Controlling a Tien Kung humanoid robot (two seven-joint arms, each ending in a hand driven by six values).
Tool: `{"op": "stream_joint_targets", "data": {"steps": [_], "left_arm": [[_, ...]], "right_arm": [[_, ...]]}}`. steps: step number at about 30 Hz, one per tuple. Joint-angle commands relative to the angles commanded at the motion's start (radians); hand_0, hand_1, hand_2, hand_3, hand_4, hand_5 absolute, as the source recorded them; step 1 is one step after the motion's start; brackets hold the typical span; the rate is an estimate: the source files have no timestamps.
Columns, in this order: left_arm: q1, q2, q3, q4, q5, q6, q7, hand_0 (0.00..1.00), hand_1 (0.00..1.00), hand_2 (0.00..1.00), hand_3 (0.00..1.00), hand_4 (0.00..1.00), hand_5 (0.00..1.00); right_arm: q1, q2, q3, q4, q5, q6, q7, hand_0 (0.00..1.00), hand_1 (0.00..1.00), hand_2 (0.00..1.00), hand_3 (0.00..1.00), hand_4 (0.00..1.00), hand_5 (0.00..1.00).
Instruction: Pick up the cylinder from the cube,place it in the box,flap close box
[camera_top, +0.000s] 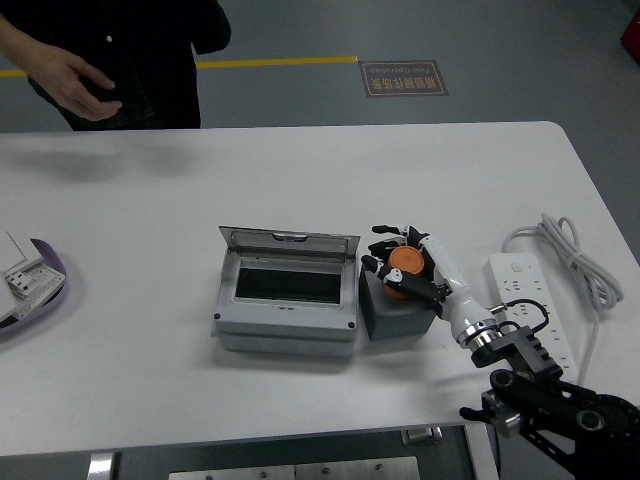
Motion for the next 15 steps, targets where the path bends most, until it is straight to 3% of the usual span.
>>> {"op": "stream_joint_targets", "data": {"steps": [5, 6, 15], "left_arm": [[-0.001, 0.000, -0.001, 0.000, 0.002, 0.000, 0.000, 0.509, 0.548, 0.555, 0.596, 0.710, 0.132], [-0.001, 0.000, -0.002, 0.001, 0.003, 0.001, 0.000, 0.509, 0.548, 0.556, 0.596, 0.710, 0.131], [-0.002, 0.000, -0.002, 0.001, 0.005, 0.001, -0.001, 0.509, 0.548, 0.556, 0.596, 0.710, 0.132]], "right_arm": [[0.003, -0.001, -0.009, 0.001, -0.008, -0.002, -0.004, 0.702, 0.620, 0.589, 0.713, 0.907, 0.301], [0.004, -0.002, -0.011, 0.001, -0.010, -0.002, -0.005, 0.680, 0.615, 0.591, 0.687, 0.751, 0.123], [0.006, -0.003, -0.016, 0.002, -0.017, -0.009, -0.007, 0.671, 0.615, 0.593, 0.678, 0.702, 0.088]]}}
